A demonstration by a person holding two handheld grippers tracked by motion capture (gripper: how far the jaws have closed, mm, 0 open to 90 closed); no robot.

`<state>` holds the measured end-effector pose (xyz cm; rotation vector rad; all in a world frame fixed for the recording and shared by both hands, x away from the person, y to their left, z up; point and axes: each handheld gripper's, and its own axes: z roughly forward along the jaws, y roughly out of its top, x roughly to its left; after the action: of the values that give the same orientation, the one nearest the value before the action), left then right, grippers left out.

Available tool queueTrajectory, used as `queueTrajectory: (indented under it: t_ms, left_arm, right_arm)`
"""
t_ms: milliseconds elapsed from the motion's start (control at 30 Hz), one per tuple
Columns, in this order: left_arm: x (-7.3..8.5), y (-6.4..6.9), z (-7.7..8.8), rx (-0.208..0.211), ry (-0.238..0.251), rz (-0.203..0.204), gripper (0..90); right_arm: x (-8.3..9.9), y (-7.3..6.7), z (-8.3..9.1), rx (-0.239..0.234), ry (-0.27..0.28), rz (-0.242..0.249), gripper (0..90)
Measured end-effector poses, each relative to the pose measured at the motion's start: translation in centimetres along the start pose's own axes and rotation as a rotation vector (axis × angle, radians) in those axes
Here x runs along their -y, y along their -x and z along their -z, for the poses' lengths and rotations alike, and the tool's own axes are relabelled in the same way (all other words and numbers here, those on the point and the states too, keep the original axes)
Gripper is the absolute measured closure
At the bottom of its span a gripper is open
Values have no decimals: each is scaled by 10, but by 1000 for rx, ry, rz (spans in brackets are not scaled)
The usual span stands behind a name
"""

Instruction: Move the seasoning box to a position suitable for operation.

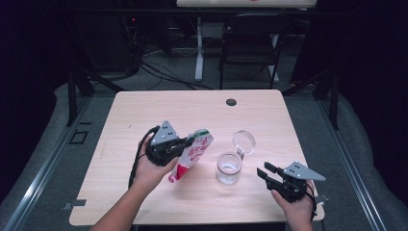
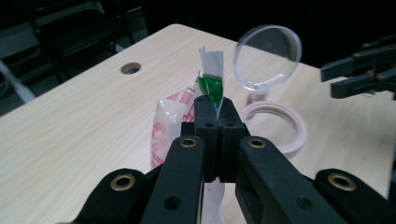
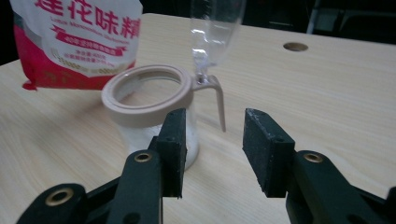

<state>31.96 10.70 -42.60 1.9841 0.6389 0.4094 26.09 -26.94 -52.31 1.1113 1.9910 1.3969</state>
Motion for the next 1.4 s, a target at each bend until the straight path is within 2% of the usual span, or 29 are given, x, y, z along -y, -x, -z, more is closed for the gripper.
queueTrajectory:
  t_ms: [67,167,200,267,400,467,500,567,633,667,800,833,867,1000,1033,1100,1167,1233,1400]
  left_arm:
    - [9,10,-2,24,14,5,900]
    - [15,17,-5,48,14,1,900]
    - [20,26,-9,48,1,-23,900]
    - [26,34,-12,54,-6,-45,900]
    - [34,45,-18,69,-21,-62,899]
    - [39,51,-21,76,-16,-65,898]
    - [41,53,-22,79,-9,-62,898]
    - [43,56,-21,70,4,-69,897]
    - [46,59,-18,64,15,-67,897]
    - [48,59,-15,53,16,-75,897]
    - [52,55,-11,70,23,-47,895]
    - [52,55,-11,70,23,-47,894]
    - [53,54,-9,76,28,-40,895]
    - [54,54,-7,75,27,-34,893]
    - [55,53,-6,70,29,-28,892]
    - [56,53,-5,71,32,-23,892]
    - [56,51,-3,69,33,-16,891]
    - [57,49,-1,70,39,-6,890]
    - [59,46,3,59,43,13,888]
  right_arm:
    - [-4,-7,0,-18,1,39,601]
    - [-6,-11,-1,-25,3,61,606]
    - [-8,-15,-2,-33,2,89,610]
    - [-10,-19,-2,-39,1,107,610]
    - [-11,-21,-4,-48,0,115,610]
    - [-13,-22,-5,-70,3,114,608]
    - [-15,-24,-7,-97,3,126,602]
    - [-16,-25,-8,-104,-1,132,600]
    - [-20,-30,-12,-137,-7,161,587]
    - [-21,-32,-13,-143,-10,177,583]
    - [-31,-42,-23,-180,-9,232,562]
    - [-31,-42,-23,-180,-9,232,562]
    - [-36,-47,-30,-201,-13,256,552]
    - [-44,-55,-42,-250,-20,272,550]
    - [-48,-60,-52,-281,-32,295,541]
    - [-52,-66,-61,-297,-45,314,534]
    - [-53,-68,-65,-298,-44,318,534]
    - [-57,-70,-76,-320,-47,319,526]
    - [-57,-75,-87,-367,-56,320,522]
